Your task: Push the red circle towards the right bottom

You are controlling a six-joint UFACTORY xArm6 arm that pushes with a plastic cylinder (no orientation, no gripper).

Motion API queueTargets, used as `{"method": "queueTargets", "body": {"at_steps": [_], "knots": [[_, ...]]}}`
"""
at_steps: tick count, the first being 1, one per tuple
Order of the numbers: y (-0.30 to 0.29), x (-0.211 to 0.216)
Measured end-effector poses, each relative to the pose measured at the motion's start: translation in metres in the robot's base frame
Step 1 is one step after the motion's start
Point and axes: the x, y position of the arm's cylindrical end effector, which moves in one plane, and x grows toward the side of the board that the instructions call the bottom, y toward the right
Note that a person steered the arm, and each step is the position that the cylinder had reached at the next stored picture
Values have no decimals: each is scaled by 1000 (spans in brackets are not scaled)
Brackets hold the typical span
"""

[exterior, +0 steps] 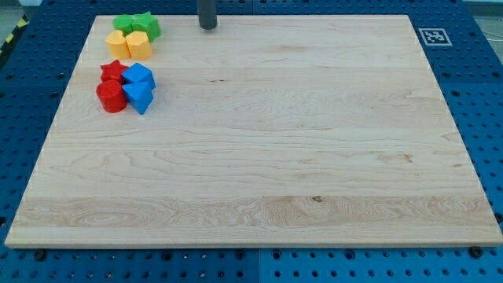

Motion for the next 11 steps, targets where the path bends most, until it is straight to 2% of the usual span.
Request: {"method": "queueTargets", "body": {"at_steps": [1, 2, 4, 5, 6, 7, 8, 9, 10, 11], "knots": [[2, 0], [20, 30], [67, 183], [67, 275], [31, 338], [-49, 341], [-135, 311], [-199, 261], [-220, 203], [-219, 190]]}}
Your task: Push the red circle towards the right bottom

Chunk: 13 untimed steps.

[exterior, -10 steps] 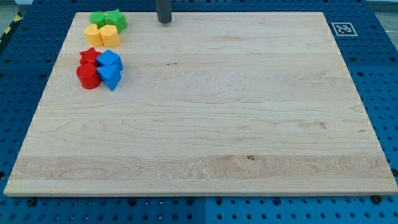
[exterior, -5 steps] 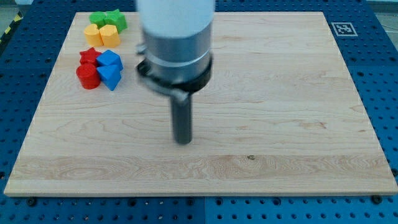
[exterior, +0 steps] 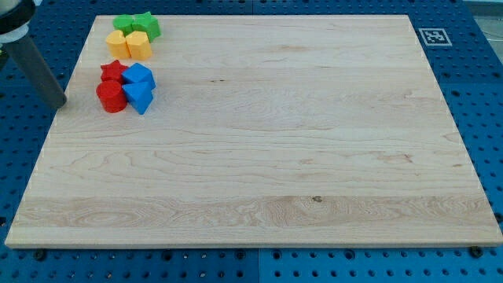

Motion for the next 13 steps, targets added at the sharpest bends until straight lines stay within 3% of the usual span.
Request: {"method": "queueTargets", "body": {"at_steps": [4, 6, 7, 10, 12, 13], "knots": [[69, -9], [201, 46], [231, 71], [142, 72], [258, 139], [273, 139]]}}
